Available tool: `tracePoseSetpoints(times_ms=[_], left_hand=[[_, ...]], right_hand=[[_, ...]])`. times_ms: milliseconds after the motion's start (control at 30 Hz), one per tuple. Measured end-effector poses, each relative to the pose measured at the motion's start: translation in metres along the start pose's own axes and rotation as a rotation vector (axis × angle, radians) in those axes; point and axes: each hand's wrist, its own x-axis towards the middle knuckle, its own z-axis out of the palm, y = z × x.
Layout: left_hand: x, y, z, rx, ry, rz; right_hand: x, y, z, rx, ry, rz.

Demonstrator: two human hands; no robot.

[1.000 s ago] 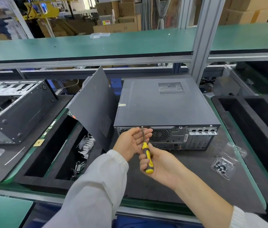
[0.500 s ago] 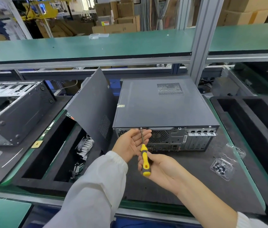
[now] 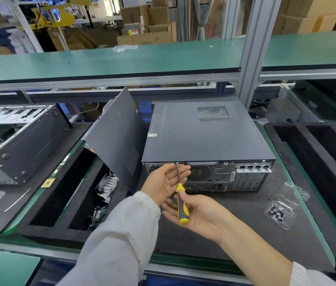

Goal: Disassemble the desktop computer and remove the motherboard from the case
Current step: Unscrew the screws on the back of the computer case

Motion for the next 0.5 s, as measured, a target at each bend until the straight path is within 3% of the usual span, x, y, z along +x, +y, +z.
tracePoseSetpoints(times_ms=[333,500], left_hand=[[0.006,-0.001,-0.004,0.019,0.013,-0.002],[0.009,-0.002,-0.005,0.014,0.019,0.011]], right_hand=[[0.001,-0.003,-0.008,0.064,-0.002,-0.035],[-0.001,-0.005,-0.001,-0.018,0.037,0.030]])
